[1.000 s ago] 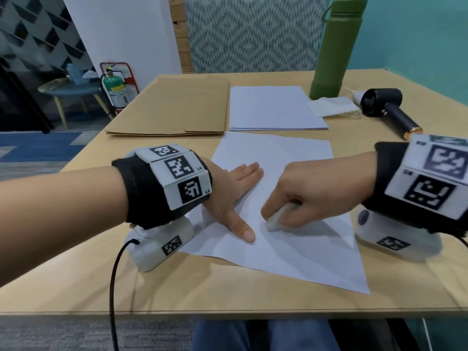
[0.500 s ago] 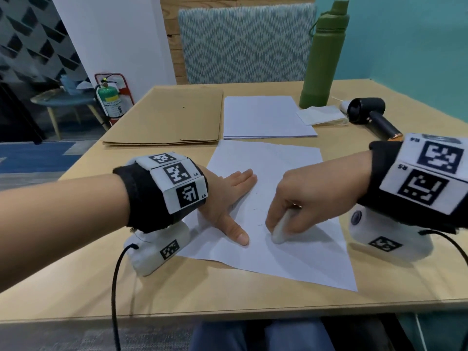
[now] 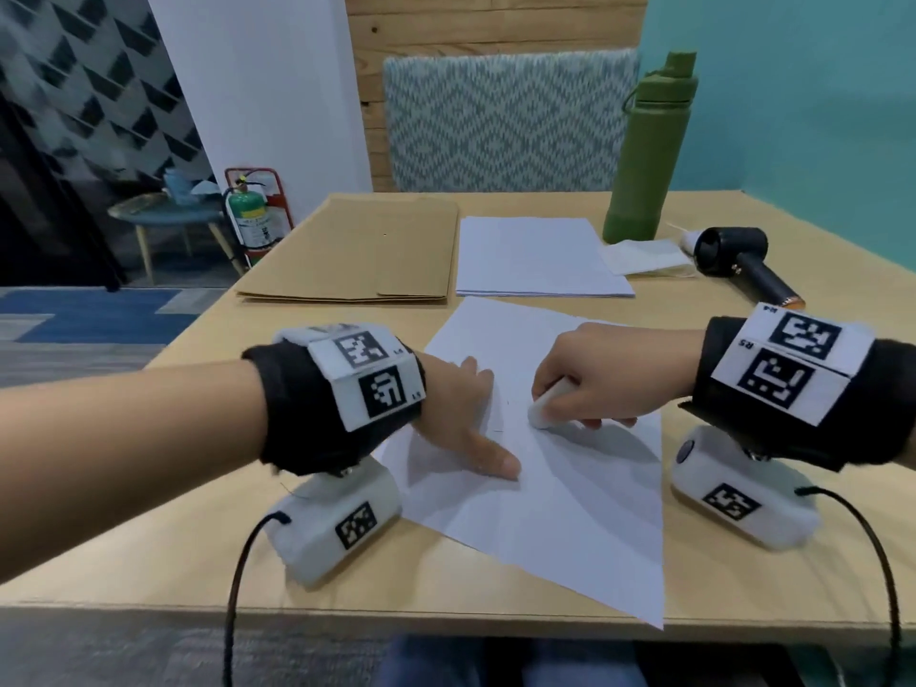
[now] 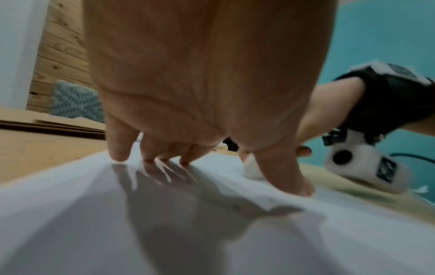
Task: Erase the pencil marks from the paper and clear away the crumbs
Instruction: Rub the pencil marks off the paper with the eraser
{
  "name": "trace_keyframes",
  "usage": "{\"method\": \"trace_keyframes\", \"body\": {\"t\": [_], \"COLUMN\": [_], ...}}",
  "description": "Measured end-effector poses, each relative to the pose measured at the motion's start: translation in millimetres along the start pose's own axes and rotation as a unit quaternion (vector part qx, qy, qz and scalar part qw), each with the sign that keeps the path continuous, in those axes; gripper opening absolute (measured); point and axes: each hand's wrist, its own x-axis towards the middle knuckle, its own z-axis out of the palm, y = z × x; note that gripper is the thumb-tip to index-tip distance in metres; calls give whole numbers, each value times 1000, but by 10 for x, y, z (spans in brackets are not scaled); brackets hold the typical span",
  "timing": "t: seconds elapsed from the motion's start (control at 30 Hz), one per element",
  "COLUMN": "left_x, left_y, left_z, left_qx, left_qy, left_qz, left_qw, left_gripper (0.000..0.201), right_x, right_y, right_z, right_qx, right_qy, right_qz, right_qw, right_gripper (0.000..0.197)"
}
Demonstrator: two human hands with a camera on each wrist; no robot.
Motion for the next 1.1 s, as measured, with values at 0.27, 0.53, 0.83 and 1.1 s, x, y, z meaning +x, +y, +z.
{"method": "trace_keyframes", "body": {"t": [0.27, 0.53, 0.83, 1.1], "left_x": [9, 5, -17, -22], "left_y": [8, 26, 67, 72], "left_z": [128, 114, 91, 92], "left_qx": [-36, -17, 13, 13], "left_qy": [14, -10, -33, -36], "left_qz": [20, 2, -15, -18], "left_qw": [999, 1000, 999, 999], "left_gripper": [116, 126, 125, 125], "right_x": [210, 201, 74, 27], "right_y": [-134, -139, -158, -154], "right_z": [50, 20, 28, 114], "right_qx": [-36, -76, -60, -43], "right_qy": [48, 35, -53, -50], "right_qz": [-90, -113, -116, -132], "right_qw": [994, 990, 990, 989], "right_gripper": [24, 26, 10, 14]}}
